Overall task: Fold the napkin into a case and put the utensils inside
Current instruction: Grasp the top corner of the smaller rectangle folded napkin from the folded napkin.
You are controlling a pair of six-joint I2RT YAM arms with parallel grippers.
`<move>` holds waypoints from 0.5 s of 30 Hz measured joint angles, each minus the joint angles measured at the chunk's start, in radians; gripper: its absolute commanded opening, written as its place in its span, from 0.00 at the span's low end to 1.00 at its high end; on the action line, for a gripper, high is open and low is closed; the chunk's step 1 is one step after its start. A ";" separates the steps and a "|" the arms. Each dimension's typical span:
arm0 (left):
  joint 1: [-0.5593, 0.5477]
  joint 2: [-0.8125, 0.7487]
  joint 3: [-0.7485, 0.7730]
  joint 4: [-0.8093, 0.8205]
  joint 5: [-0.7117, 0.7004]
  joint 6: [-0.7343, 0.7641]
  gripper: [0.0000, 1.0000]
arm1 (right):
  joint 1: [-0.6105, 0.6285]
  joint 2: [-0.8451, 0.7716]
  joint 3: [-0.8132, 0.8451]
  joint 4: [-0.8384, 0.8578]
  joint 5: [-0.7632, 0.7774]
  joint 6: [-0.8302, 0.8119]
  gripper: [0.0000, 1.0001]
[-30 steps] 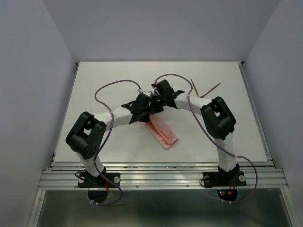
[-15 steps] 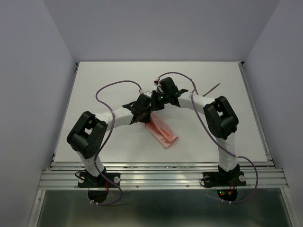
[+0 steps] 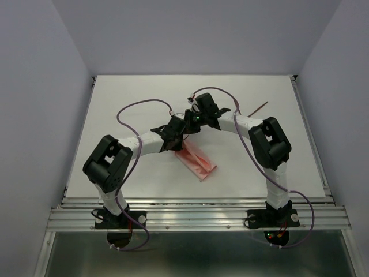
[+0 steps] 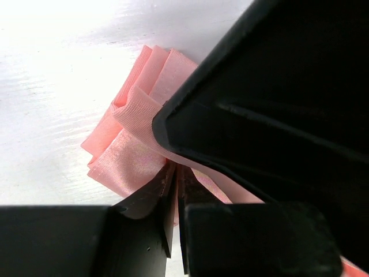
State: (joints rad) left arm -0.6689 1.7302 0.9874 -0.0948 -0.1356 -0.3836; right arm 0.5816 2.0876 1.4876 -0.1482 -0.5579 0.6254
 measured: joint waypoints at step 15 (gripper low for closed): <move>-0.013 -0.142 -0.045 0.021 -0.060 -0.012 0.46 | 0.000 0.000 -0.013 0.001 -0.004 0.000 0.01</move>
State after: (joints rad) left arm -0.6815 1.5887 0.9424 -0.0734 -0.1955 -0.3958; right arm 0.5816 2.0872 1.4742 -0.1474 -0.5621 0.6254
